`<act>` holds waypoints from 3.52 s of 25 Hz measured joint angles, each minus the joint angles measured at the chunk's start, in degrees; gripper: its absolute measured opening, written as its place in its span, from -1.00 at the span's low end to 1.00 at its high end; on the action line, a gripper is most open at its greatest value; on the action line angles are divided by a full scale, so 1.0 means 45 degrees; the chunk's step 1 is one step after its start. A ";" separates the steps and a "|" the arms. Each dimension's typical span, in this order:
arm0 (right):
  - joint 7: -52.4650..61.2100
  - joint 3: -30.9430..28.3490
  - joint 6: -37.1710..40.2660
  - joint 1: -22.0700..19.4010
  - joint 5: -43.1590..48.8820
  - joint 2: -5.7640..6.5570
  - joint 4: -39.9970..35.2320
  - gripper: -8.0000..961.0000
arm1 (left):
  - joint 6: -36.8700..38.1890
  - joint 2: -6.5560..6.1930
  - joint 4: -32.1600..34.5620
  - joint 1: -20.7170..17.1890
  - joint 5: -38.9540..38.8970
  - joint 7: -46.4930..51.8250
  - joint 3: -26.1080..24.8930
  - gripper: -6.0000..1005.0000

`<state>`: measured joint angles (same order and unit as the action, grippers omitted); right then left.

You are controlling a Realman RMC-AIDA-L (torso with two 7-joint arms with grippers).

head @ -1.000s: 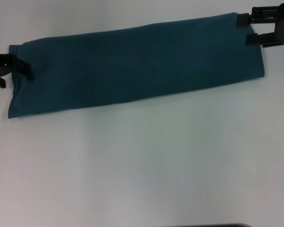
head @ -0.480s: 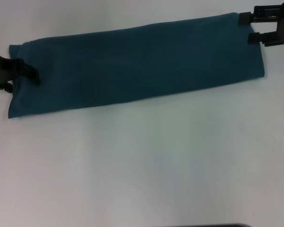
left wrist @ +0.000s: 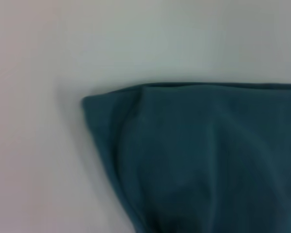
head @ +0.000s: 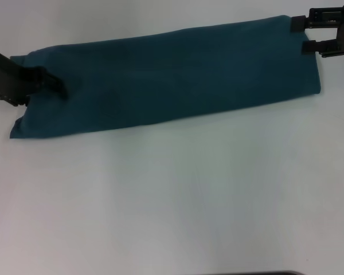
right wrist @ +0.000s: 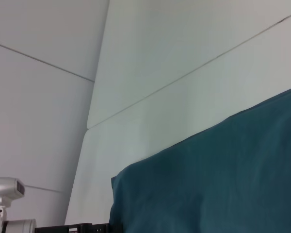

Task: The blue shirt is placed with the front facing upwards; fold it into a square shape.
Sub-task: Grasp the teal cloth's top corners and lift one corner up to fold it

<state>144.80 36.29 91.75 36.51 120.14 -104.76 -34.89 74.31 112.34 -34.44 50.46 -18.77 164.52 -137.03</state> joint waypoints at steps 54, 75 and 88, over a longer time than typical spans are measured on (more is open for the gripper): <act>-0.0055 -0.0081 0.0045 0.0271 0.0051 -0.0196 0.0119 0.58 | 0.3868 -0.0958 -0.2767 -0.1847 -0.2700 -0.3084 -0.1344 -0.83; -0.5497 0.0082 -0.1876 0.0374 -0.1978 -0.2350 -0.0482 0.55 | 0.5400 -0.0584 -0.4242 -0.2591 -0.3484 -0.3598 -0.1578 -0.83; -1.5583 0.0871 -0.4442 -0.0133 -0.7406 -0.3474 0.2675 0.14 | 0.5205 -0.0465 -0.4117 -0.2545 -0.3975 -0.3499 -0.2452 -0.83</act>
<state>74.68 40.21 71.76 35.91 86.82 -120.40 -22.85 97.74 110.24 -52.97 39.01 -36.66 148.78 -148.07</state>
